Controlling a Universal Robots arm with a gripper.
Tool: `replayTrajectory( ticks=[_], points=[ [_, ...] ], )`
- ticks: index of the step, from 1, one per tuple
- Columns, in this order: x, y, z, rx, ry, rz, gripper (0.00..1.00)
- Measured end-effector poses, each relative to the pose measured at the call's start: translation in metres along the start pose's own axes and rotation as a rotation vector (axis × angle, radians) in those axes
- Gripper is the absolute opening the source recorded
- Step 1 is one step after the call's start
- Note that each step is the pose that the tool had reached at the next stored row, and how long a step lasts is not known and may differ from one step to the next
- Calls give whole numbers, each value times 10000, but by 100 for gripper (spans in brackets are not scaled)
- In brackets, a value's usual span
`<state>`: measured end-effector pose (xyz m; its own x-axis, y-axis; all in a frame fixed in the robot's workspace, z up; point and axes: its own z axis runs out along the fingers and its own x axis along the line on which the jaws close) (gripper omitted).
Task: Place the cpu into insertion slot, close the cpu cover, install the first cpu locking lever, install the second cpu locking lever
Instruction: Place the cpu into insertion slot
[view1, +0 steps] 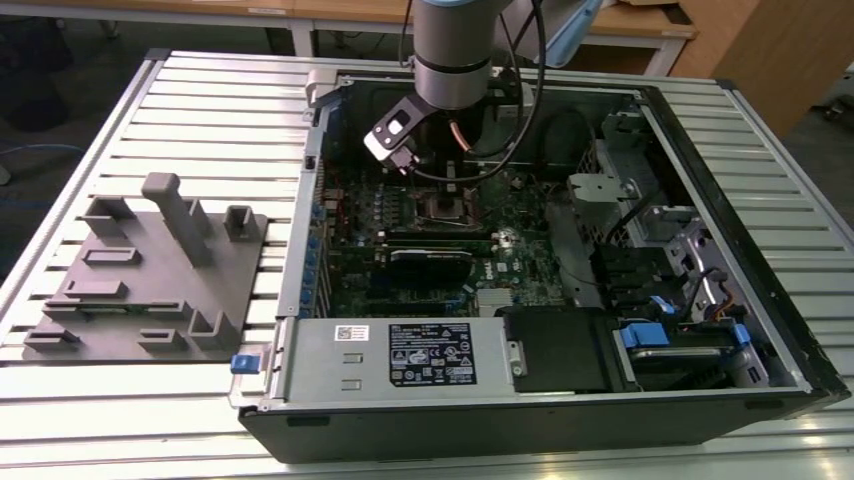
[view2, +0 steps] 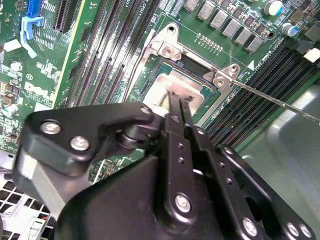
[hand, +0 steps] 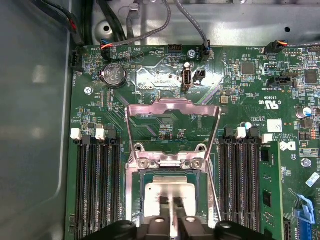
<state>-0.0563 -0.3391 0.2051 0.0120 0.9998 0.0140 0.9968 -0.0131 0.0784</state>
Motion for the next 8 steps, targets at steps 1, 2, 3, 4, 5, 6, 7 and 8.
replayTrajectory(
  ticks=[1,2,3,4,5,6,7,8],
  points=[
    [0,0,0,0,-1,0,12],
    [0,0,0,0,0,0,12],
    [0,0,0,0,-1,-1,10],
    [0,0,0,0,-1,0,10],
    [0,0,0,0,-1,-1,10],
    [0,0,0,0,-1,0,10],
    [0,0,0,15,-2,-1,10],
    [1,3,2,149,-2,2,10]
  ],
)
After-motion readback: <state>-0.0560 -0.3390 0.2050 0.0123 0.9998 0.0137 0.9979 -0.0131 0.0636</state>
